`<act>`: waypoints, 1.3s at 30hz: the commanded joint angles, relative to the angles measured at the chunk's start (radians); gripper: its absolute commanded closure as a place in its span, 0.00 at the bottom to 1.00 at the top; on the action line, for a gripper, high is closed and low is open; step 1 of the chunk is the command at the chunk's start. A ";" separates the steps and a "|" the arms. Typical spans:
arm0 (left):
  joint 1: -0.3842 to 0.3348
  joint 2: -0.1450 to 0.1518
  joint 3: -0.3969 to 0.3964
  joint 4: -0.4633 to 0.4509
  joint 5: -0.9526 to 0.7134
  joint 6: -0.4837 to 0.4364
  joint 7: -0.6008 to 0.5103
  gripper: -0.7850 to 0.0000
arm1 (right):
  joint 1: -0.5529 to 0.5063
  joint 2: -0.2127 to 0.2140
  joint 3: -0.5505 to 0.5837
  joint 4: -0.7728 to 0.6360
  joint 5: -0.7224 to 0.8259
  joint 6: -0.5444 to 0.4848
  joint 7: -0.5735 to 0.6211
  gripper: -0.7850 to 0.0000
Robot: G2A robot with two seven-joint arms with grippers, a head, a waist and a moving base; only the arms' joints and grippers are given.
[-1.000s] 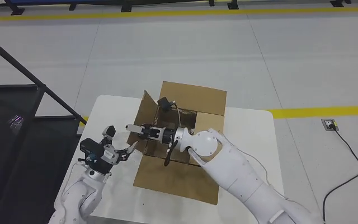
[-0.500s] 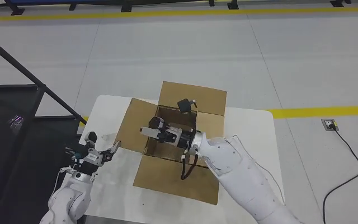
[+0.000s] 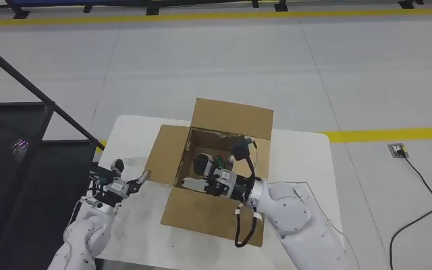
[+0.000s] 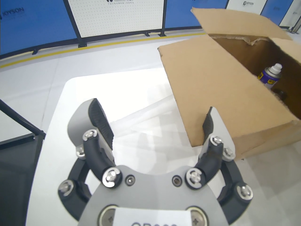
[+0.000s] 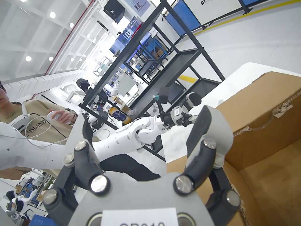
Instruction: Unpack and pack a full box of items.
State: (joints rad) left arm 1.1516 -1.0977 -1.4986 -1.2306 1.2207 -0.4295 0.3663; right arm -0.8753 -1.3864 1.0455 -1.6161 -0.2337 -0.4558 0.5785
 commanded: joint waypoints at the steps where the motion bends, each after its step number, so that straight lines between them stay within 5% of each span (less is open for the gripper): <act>1: 0.023 0.005 -0.029 -0.061 -0.010 -0.003 0.006 0.00 | -0.019 0.003 0.011 -0.002 0.007 -0.023 -0.017 0.00; 11: 0.130 0.018 -0.121 -0.437 -0.077 -0.038 -0.074 0.00 | -0.131 0.034 0.147 -0.084 -0.044 -0.148 -0.076 0.00; 18: 0.077 0.010 0.005 -0.620 -0.139 -0.076 -0.292 0.00 | -0.298 0.063 0.310 -0.163 -0.050 -0.234 -0.155 0.00; 24: -0.150 -0.026 0.254 -0.452 -0.297 -0.035 -0.575 0.00 | -0.460 0.083 0.443 -0.199 -0.034 -0.309 -0.224 0.00; 30: -0.331 -0.074 0.448 -0.232 -0.417 -0.020 -0.712 0.00 | -0.571 0.096 0.535 -0.196 0.000 -0.360 -0.272 0.00; 39: -0.469 -0.126 0.579 -0.019 -0.674 -0.081 -0.907 0.00 | -0.613 0.106 0.567 -0.198 0.022 -0.372 -0.284 0.00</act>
State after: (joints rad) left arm 0.6911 -1.2203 -0.9262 -1.2649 0.5603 -0.5084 -0.5306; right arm -1.4888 -1.2810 1.6132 -1.8136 -0.2118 -0.8288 0.2943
